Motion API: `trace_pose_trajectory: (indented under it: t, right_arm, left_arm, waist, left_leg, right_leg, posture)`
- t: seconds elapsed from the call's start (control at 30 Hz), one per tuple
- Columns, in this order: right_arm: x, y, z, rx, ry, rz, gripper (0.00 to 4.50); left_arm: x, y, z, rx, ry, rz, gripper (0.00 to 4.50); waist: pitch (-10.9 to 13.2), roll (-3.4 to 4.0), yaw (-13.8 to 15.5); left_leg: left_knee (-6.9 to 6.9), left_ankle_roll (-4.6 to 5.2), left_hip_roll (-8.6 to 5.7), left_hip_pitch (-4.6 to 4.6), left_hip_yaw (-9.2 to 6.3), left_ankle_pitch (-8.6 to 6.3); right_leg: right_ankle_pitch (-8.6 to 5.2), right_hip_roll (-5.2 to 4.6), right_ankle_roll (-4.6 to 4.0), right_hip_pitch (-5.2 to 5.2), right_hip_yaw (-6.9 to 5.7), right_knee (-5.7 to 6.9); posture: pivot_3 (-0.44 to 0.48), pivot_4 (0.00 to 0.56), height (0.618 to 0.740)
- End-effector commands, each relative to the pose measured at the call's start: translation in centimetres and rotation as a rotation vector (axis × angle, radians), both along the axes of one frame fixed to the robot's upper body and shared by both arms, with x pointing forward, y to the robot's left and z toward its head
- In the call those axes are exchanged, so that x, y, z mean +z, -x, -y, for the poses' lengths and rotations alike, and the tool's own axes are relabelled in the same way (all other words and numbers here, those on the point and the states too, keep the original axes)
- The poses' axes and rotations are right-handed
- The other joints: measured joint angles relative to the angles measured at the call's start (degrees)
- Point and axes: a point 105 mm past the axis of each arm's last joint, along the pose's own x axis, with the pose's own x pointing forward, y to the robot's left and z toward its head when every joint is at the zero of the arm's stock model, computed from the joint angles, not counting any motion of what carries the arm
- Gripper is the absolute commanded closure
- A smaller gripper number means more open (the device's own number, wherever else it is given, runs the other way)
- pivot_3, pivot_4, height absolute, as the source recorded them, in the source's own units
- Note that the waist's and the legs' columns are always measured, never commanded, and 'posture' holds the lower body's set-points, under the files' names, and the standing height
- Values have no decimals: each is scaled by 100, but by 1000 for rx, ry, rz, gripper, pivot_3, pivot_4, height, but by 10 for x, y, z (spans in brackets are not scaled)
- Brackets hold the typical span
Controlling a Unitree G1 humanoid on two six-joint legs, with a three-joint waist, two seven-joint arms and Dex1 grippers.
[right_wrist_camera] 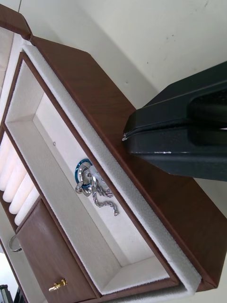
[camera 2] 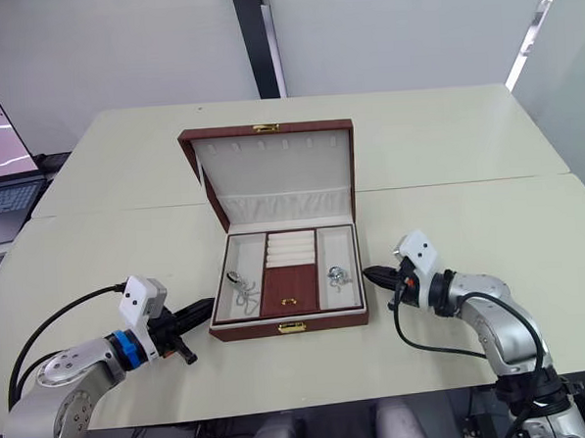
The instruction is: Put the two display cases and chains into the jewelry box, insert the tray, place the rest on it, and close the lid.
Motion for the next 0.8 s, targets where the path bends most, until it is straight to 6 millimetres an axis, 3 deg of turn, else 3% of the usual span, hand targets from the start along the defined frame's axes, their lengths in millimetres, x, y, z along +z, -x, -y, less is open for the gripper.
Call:
trace_pose_trajectory:
  t: [0.03,0.27,0.4,0.63,0.73,0.8]
  right_arm:
    - [19,-3,-6,39,-63,54,4500]
    - [30,-26,28,-48,-64,97,4500]
    - [34,-46,41,-63,-42,127,4500]
    - [46,-72,48,-55,-37,192,4500]
    - [50,-79,49,-51,-36,213,4500]
    - [58,-89,49,-57,-36,241,4500]
  left_arm:
    - [19,8,13,-86,53,125,4460]
    - [50,26,-3,67,116,288,4460]
    - [65,53,-1,124,131,385,4460]
    - [78,89,8,240,182,480,4460]
    - [77,101,10,277,189,486,4460]
    - [72,119,17,279,185,476,4460]
  waist:
    - [1,-2,-5]
    - [3,-5,50]
    - [4,-6,54]
    - [7,-11,82]
    - [9,-14,95]
    - [12,-19,68]
  left_leg:
    - [0,0,0,-1,0,0]
    - [3,0,-1,-5,0,0]
    - [3,0,-1,-3,9,0]
    - [4,0,-3,-2,15,0]
    - [4,0,-2,-2,18,0]
    - [3,0,-1,-4,15,0]
  right_leg:
    - [0,0,0,-1,0,0]
    - [0,-5,0,0,-1,-1]
    - [1,-6,0,4,-2,-6]
    - [0,-3,0,7,0,-6]
    - [0,-2,0,10,1,-14]
    - [0,0,-1,10,-2,-16]
  posture:
    - [0,150,740]
    - [0,150,740]
    - [0,150,740]
    - [0,150,740]
    - [0,150,740]
    - [0,150,740]
